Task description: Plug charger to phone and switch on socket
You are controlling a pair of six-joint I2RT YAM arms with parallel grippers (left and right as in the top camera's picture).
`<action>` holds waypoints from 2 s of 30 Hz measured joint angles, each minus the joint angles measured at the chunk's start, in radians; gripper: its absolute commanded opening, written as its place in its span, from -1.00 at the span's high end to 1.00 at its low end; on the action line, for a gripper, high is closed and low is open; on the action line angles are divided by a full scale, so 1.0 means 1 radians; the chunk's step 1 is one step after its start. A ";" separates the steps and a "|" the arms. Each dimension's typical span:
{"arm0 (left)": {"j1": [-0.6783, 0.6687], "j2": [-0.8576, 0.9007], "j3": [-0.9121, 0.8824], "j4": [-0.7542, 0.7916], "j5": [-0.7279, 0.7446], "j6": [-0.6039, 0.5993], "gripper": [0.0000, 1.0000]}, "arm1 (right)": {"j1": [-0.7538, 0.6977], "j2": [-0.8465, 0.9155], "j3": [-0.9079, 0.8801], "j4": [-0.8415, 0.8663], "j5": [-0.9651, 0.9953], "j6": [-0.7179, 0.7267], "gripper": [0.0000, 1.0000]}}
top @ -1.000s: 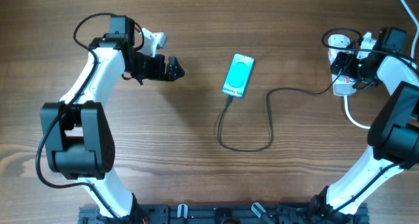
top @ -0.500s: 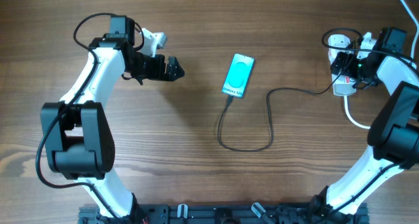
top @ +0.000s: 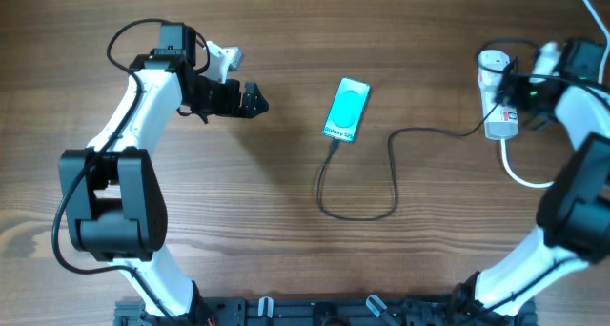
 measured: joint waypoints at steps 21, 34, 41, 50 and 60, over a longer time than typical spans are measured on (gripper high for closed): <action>0.000 0.000 0.000 0.000 0.000 0.000 -1.00 | 0.002 -0.471 0.092 0.067 0.011 0.077 -0.99; 0.000 0.000 0.000 0.000 0.000 0.000 -1.00 | 0.298 -0.790 0.089 -0.311 0.113 0.079 -0.99; 0.000 0.000 0.000 0.000 0.000 0.000 -1.00 | 0.423 -0.846 -0.171 -0.490 0.198 0.117 -0.99; 0.000 0.000 0.000 0.000 0.000 0.000 -1.00 | 0.423 -0.927 -0.925 0.225 -0.061 0.156 -1.00; 0.000 0.000 0.000 0.000 0.000 0.000 -1.00 | 0.423 -0.978 -1.204 0.510 -0.110 0.208 -0.99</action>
